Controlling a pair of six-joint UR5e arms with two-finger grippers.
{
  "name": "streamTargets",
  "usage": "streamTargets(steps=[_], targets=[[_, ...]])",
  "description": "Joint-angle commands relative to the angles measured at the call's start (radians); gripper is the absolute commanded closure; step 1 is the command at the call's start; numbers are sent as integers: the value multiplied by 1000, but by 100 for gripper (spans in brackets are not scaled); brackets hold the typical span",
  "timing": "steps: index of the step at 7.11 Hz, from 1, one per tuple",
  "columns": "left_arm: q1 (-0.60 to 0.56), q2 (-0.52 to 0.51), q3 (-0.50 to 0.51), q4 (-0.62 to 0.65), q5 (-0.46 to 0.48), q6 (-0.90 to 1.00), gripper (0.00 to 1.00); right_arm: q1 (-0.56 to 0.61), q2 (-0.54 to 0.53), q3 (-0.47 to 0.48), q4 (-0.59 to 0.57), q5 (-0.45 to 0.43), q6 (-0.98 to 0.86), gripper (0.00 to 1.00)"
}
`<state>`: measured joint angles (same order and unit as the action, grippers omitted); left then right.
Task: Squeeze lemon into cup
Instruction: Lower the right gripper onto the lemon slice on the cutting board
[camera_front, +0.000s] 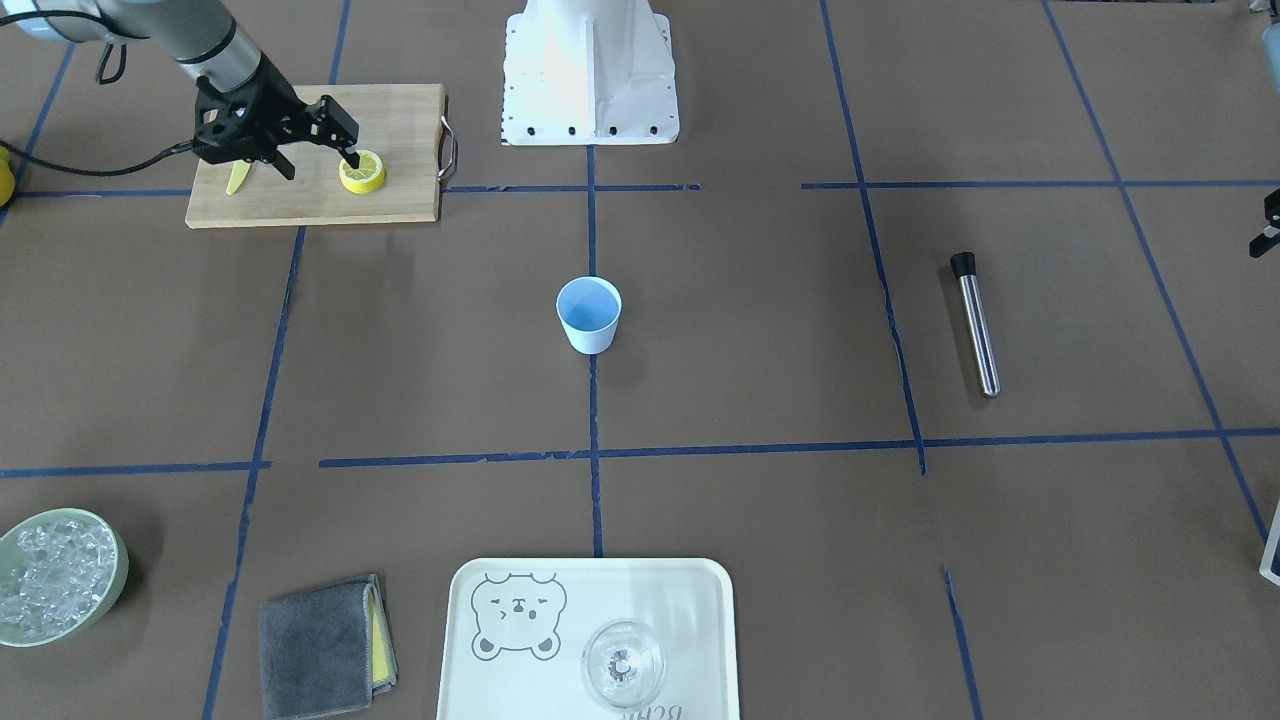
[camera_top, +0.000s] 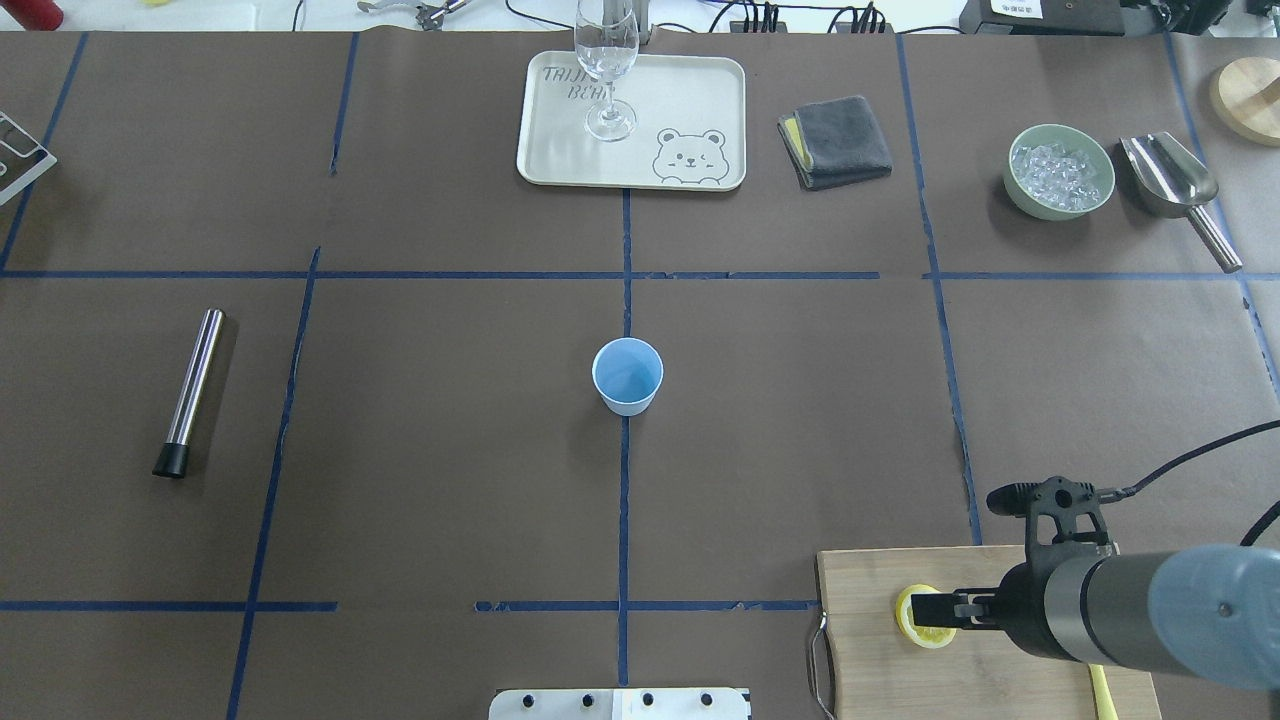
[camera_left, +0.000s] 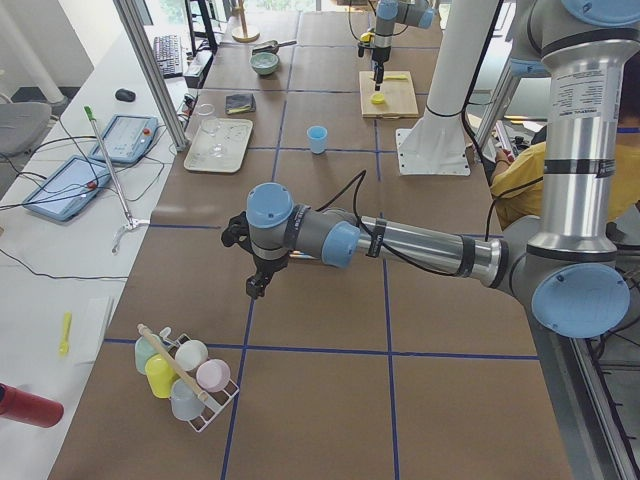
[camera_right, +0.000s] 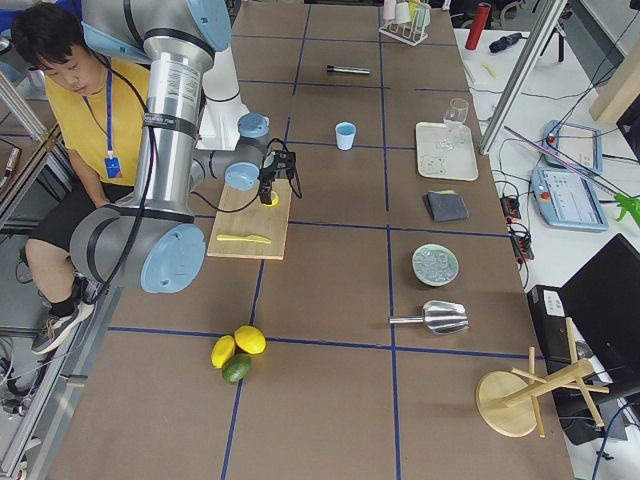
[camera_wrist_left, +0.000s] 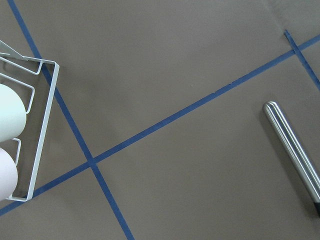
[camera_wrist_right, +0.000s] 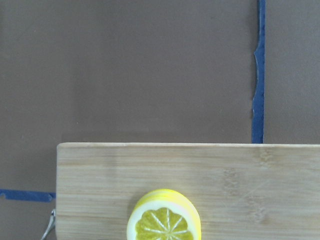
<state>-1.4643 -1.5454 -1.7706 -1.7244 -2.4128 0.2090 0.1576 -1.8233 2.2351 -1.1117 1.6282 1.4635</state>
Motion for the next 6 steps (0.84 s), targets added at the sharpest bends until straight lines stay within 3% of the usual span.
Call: streamTargets(steps=[1, 3, 6], targets=[[2, 1, 0, -4, 0, -3, 0, -108, 18, 17, -53, -145, 72, 0], [2, 1, 0, -4, 0, -3, 0, -119, 126, 12, -237, -148, 98, 0], [2, 1, 0, -3, 0, -3, 0, -127, 144, -21, -267, -148, 110, 0]])
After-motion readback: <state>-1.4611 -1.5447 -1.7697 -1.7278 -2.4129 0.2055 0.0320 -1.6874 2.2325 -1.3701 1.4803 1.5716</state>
